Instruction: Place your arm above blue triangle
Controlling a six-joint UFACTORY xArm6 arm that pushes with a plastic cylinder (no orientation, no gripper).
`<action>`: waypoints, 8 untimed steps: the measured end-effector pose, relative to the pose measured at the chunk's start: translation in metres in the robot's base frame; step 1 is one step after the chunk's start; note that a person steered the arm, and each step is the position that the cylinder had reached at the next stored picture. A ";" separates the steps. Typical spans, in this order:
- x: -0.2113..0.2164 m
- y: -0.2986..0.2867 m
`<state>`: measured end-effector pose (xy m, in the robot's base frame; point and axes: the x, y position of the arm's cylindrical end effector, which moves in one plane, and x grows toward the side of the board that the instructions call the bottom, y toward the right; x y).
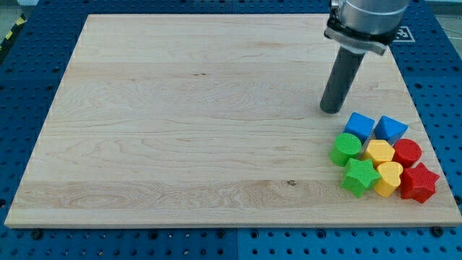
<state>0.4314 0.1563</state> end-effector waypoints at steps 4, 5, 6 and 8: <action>-0.017 0.040; -0.017 0.067; -0.011 0.092; 0.000 0.120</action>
<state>0.4317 0.2764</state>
